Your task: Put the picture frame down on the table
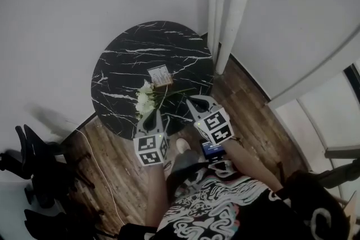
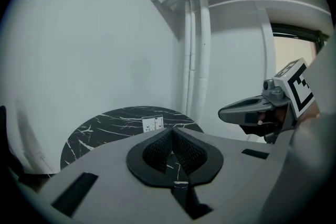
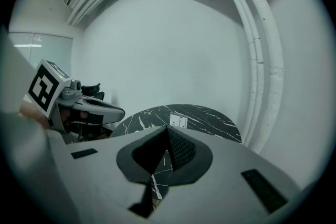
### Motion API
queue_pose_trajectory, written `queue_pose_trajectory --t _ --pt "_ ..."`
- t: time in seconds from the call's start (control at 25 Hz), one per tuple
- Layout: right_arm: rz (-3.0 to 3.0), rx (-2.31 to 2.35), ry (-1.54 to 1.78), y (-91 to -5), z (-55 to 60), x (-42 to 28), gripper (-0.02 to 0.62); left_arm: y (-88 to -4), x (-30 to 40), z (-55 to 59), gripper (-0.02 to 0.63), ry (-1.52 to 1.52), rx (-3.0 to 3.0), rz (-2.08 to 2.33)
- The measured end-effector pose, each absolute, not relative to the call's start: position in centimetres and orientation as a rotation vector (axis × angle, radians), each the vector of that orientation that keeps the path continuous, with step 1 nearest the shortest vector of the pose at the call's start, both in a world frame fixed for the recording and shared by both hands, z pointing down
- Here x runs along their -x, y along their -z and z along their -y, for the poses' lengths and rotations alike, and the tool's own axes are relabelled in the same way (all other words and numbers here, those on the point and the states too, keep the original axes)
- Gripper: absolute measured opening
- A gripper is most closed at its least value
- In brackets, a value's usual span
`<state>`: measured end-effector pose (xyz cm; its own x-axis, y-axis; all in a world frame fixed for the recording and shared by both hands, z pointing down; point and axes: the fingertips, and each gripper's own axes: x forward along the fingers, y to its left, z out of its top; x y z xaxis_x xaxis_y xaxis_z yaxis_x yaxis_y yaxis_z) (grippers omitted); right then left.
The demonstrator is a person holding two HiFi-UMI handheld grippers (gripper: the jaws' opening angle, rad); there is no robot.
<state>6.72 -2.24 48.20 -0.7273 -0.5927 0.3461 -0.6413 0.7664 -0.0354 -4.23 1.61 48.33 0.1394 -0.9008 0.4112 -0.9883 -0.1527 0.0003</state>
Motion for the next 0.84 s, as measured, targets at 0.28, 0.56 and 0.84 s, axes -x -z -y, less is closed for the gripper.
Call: queue_pose_trajectory --t 0.28,0.56,0.84 --pt "2.64 -0.943 -0.22 -48.4 1.8 -7.0 0.017 -48.0 4.8 -2.1 0.014 -0.441 -2.136 1.862" --pt "2.634 -0.928 -0.21 -48.6 1.0 -7.1 0.017 -47.9 4.6 -2.8 0.014 -0.451 -2.135 1.868" --pt "2.622 -0.932 -0.227 -49.1 0.5 -6.9 0.017 -48.2 4.9 -3.5 0.014 -0.478 -2.124 1.864"
